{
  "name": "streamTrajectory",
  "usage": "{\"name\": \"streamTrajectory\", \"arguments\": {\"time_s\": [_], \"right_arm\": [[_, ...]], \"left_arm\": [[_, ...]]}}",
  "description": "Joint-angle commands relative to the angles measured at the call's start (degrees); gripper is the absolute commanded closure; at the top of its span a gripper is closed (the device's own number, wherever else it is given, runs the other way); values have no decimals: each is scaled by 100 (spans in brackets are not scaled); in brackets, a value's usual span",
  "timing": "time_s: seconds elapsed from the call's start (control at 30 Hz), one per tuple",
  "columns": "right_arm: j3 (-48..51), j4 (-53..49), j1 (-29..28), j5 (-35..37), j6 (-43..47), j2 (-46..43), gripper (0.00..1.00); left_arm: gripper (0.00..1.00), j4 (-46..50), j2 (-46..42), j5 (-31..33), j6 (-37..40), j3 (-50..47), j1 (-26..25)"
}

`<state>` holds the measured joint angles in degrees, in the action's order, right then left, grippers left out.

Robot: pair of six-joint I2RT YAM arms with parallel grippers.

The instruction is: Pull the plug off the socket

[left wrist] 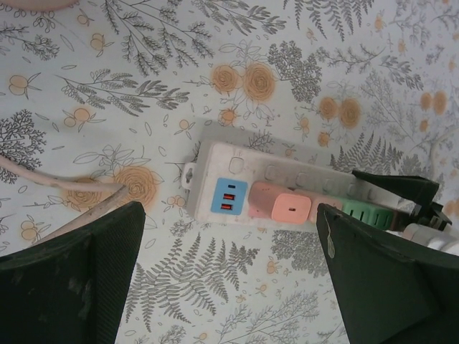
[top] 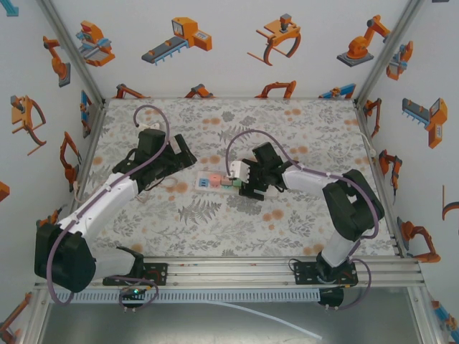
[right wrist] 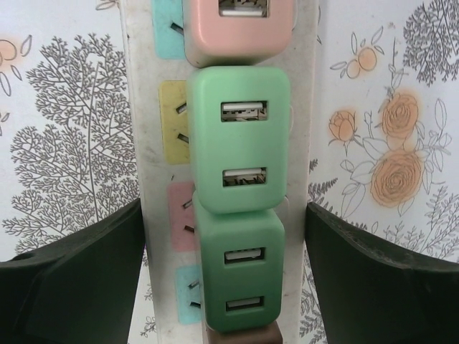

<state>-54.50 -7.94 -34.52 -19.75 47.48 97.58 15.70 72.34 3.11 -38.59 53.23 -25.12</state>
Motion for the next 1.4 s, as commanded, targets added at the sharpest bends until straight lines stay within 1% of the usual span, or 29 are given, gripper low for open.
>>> {"name": "streamTrajectory", "arguments": {"time_s": [0.0, 0.03, 0.07, 0.1, 0.13, 0.17, 0.33, 0.53, 0.6, 0.73, 0.8, 0.9, 0.93, 1.03, 1.07, 1.13, 1.2, 1.37], "right_arm": [[-166, 290, -97, -433, 261, -10, 42], [-166, 285, -111, -410, 249, -15, 40], [-171, 266, -116, -384, 237, -20, 36], [-170, 242, -125, -358, 248, -32, 31], [-166, 254, -129, -330, 231, -57, 24], [-149, 288, -132, -319, 198, -82, 20], [15, 589, -134, -335, -68, -469, 8], [147, 1056, -125, -258, -361, -1136, 5], [208, 1362, -125, -237, -597, -1340, 5], [649, 2545, -116, -4, -1380, -1813, 5], [826, 2691, -108, 114, -1496, -2042, 5], [1033, 2233, 69, 81, -1146, -2303, 5], [1100, 1954, 209, -108, -892, -2395, 5], [1047, 784, 789, -1210, -432, -2575, 7], [992, 426, 919, -1403, -297, -2583, 7], [921, -117, 1021, -1426, 24, -2549, 8], [852, -485, 1052, -1291, 310, -2411, 8], [700, -477, 1059, -1264, 471, -1867, 10]], "left_arm": [[3, 298, 113, 256, -196, 10, 16], [3, 331, 148, 312, -204, 22, 16], [3, 358, 175, 338, -215, 50, 16], [3, 363, 197, 340, -204, 63, 16], [3, 350, 220, 323, -193, 64, 20], [3, 325, 236, 296, -180, 64, 21], [3, 305, 299, 263, -106, 55, 21], [3, 250, 357, 198, -173, 38, 18], [3, 223, 395, 151, -193, 55, 17], [1, 222, 504, 94, -261, 112, 17], [0, 270, 557, 60, -335, 147, 20], [3, 326, 677, -92, -443, 198, 45], [5, 316, 729, -150, -449, 205, 43], [7, 241, 927, -311, -370, 232, 50], [9, 279, 1017, -311, -361, 264, 49], [11, 310, 1171, -387, -343, 301, 52], [13, 301, 1297, -495, -373, 311, 56], [14, 219, 1580, -748, -426, 311, 52]]}}
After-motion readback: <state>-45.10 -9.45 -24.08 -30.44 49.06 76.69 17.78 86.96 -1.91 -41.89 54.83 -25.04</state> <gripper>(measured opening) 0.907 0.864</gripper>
